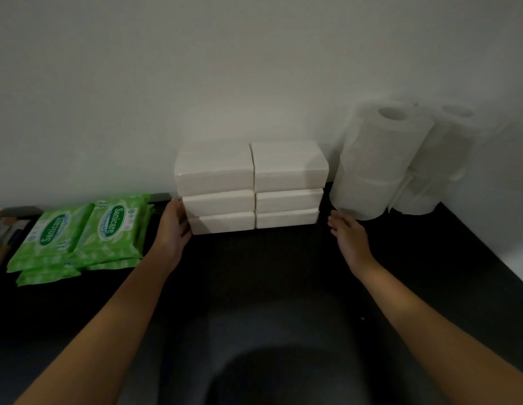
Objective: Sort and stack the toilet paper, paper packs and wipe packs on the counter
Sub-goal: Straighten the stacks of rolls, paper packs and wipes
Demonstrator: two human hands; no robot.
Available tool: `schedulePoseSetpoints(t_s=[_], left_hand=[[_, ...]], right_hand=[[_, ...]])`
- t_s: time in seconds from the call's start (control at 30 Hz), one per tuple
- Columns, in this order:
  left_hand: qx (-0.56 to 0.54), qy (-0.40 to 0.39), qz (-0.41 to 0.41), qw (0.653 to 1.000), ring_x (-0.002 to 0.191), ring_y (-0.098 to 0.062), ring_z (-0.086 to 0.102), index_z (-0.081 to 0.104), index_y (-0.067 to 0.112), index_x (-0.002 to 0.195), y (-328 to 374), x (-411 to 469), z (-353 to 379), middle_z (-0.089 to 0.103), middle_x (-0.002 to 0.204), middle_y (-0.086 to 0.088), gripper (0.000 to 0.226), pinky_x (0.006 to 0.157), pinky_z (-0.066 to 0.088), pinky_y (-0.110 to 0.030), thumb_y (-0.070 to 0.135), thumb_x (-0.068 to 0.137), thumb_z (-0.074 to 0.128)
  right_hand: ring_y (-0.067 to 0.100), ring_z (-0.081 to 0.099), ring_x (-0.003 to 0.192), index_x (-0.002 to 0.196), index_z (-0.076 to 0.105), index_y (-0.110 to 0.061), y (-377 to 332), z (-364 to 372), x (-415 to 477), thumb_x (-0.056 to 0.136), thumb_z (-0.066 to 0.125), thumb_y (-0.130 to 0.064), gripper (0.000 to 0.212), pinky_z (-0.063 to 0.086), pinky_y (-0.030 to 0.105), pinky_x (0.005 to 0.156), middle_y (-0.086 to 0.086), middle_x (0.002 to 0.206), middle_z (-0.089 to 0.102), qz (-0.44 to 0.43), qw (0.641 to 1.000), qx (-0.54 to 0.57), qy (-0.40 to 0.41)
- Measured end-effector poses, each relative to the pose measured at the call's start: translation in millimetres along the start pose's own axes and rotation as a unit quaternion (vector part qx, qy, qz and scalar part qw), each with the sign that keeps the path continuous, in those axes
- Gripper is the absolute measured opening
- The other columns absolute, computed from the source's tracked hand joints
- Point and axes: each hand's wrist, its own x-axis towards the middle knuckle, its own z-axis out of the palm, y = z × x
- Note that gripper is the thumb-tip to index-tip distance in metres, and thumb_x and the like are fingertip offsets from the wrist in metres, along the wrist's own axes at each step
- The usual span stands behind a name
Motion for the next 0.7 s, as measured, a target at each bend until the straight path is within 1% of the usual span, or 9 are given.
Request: schedulePoseSetpoints(t_s=[0.03,0.07,0.13,0.2,0.27,0.33,0.43,0.6,0.7], left_hand=[[0.0,0.0,0.003,1.0,0.101,-0.015,0.057,0.06,0.026,0.102,0,-1,1,0.065,0.097,0.01,0.029,0.079,0.046,-0.026,0.035,0.096,0.033],[0.001,0.0,0.006,1.0,0.101,-0.015,0.058,0.059,0.026,0.107,-2,0,2,0.065,0.098,0.01,0.028,0.078,0.046,-0.026,0.034,0.095,0.034],[0.005,-0.004,0.013,1.0,0.105,-0.016,0.057,0.058,0.025,0.115,-4,0,2,0.065,0.103,0.007,0.032,0.087,0.046,-0.028,0.033,0.095,0.035],[0.003,-0.006,0.016,1.0,0.109,-0.016,0.056,0.056,0.022,0.124,-6,0,2,0.063,0.111,0.004,0.037,0.095,0.043,-0.03,0.033,0.096,0.034],[0.001,-0.006,0.017,1.0,0.11,-0.015,0.055,0.054,0.02,0.129,-6,0,4,0.062,0.114,0.003,0.04,0.094,0.042,-0.029,0.033,0.096,0.034],[0.001,-0.005,0.016,1.0,0.11,-0.015,0.055,0.053,0.021,0.13,-6,-1,5,0.061,0.118,0.003,0.041,0.093,0.041,-0.028,0.033,0.096,0.033],[0.013,-0.005,0.012,1.0,0.114,-0.017,0.055,0.053,0.021,0.13,-6,0,4,0.061,0.121,0.001,0.042,0.095,0.042,-0.03,0.035,0.096,0.034],[0.022,-0.006,0.006,1.0,0.119,-0.017,0.053,0.052,0.021,0.131,-8,-1,1,0.059,0.128,0.001,0.043,0.101,0.04,-0.031,0.035,0.096,0.034],[0.024,-0.005,0.008,1.0,0.121,-0.018,0.053,0.052,0.021,0.132,-11,-3,0,0.059,0.129,0.001,0.043,0.103,0.039,-0.032,0.035,0.096,0.033]], right_hand=[[0.021,0.049,0.127,0.134,0.049,-0.008,0,1,0,0.098,0.041,-0.016,0.038,0.035,0.037,0.113,0.011,0.137,0.052,-0.002,1.0,-0.002,0.0],[0.021,0.049,0.127,0.134,0.049,-0.008,-1,2,1,0.098,0.041,-0.015,0.037,0.034,0.035,0.113,0.011,0.137,0.052,-0.005,1.0,-0.007,-0.001],[0.02,0.047,0.128,0.136,0.047,-0.009,-2,4,1,0.098,0.04,-0.012,0.039,0.033,0.029,0.111,0.009,0.139,0.05,-0.013,1.0,-0.019,-0.009],[0.019,0.043,0.131,0.139,0.042,-0.009,-4,7,1,0.097,0.038,-0.006,0.042,0.03,0.021,0.105,0.008,0.142,0.047,-0.017,0.999,-0.024,-0.026],[0.019,0.041,0.134,0.142,0.038,-0.008,-7,10,1,0.096,0.036,0.0,0.047,0.028,0.019,0.105,0.007,0.145,0.044,-0.021,0.998,-0.025,-0.046],[0.019,0.042,0.134,0.142,0.038,-0.008,-10,12,0,0.094,0.036,0.004,0.05,0.03,0.019,0.103,0.007,0.145,0.045,-0.025,0.997,-0.023,-0.062],[0.02,0.047,0.129,0.137,0.045,-0.009,-13,15,-3,0.093,0.037,0.006,0.047,0.034,0.017,0.094,0.007,0.136,0.053,-0.038,0.996,-0.024,-0.075],[0.013,0.049,0.12,0.136,0.048,-0.009,-11,13,-3,0.093,0.037,0.007,0.047,0.034,0.017,0.095,0.009,0.136,0.053,-0.052,0.995,-0.027,-0.075],[0.014,0.049,0.12,0.136,0.047,-0.008,-7,11,0,0.093,0.037,0.007,0.047,0.034,0.016,0.093,0.007,0.135,0.054,-0.053,0.996,-0.029,-0.072]])
